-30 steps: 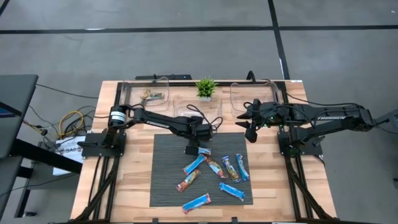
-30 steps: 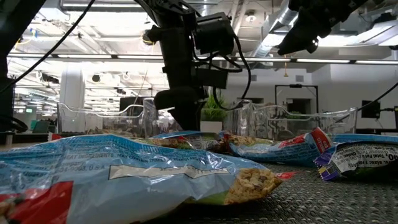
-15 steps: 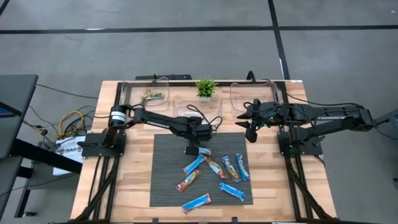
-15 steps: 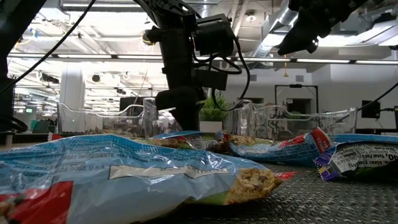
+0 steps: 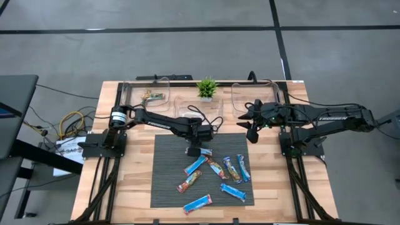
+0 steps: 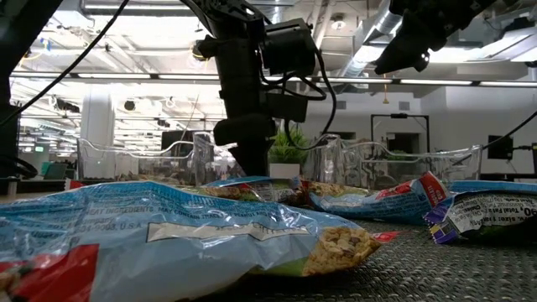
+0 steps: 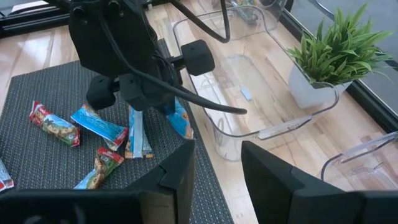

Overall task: Pick and place Granola Bars by type
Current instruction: Put the blue granola bar into the left transparent bin

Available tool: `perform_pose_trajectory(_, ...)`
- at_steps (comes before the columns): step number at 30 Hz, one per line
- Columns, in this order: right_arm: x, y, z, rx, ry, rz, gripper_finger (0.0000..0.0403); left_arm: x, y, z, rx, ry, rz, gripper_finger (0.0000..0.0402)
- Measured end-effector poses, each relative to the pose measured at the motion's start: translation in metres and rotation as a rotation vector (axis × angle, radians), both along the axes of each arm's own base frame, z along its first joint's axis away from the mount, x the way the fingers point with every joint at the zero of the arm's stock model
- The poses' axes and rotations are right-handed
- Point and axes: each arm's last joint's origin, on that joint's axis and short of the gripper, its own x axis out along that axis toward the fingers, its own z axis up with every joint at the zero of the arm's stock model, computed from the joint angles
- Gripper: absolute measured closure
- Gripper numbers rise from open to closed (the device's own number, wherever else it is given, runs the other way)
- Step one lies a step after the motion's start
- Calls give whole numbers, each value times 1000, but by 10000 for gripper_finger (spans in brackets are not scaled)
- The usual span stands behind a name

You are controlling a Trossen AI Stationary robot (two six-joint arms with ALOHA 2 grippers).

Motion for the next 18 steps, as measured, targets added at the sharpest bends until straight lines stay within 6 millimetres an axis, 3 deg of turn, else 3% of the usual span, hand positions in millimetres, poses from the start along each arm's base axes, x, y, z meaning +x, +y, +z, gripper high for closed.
perform_pose_trajectory(9,0,0,0,-6,1,4,280,-1,-8,5,-12,23,26,262)
perform_pose_trajectory(18,0,0,0,-6,1,5,280,6,-8,21,96,-19,83,257)
